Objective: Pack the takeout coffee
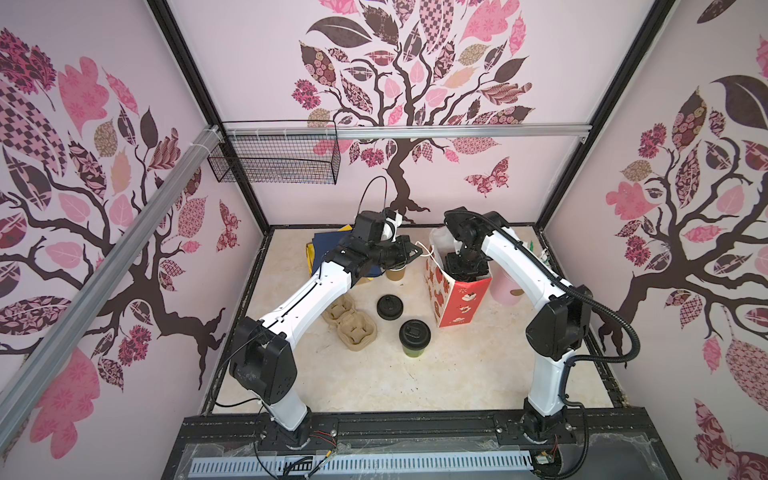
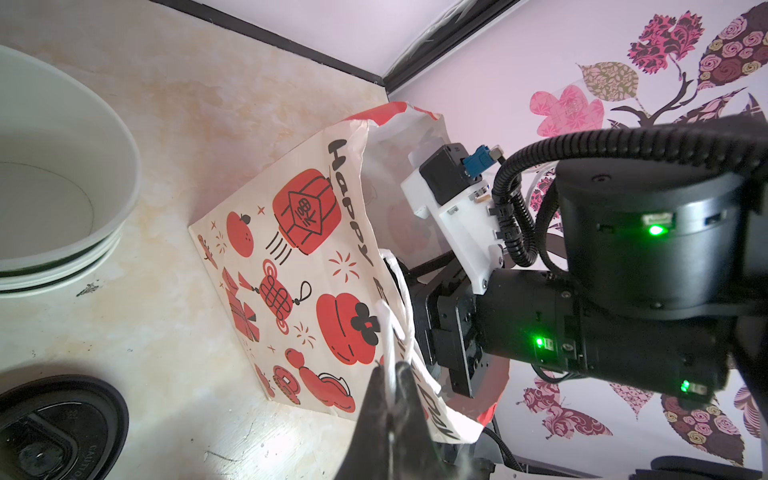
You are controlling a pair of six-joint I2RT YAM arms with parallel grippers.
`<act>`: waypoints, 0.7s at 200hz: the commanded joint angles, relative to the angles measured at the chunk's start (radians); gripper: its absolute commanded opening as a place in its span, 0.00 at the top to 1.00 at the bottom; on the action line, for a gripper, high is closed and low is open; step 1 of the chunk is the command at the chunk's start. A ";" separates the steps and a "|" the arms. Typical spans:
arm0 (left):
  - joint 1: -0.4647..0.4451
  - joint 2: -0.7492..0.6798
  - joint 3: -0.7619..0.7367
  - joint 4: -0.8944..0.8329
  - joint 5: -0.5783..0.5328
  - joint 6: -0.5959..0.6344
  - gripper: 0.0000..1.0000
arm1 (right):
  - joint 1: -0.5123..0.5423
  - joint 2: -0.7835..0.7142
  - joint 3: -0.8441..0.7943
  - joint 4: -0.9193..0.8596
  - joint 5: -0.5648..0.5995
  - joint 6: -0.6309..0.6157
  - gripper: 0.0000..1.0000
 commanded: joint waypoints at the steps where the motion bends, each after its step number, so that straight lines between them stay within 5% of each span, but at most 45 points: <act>1: 0.004 -0.021 0.009 0.003 0.003 0.014 1.00 | -0.005 -0.011 0.007 -0.064 -0.019 -0.001 0.33; 140: 0.006 -0.021 0.004 -0.002 0.006 0.016 1.00 | -0.011 0.046 -0.041 0.043 -0.009 -0.013 0.34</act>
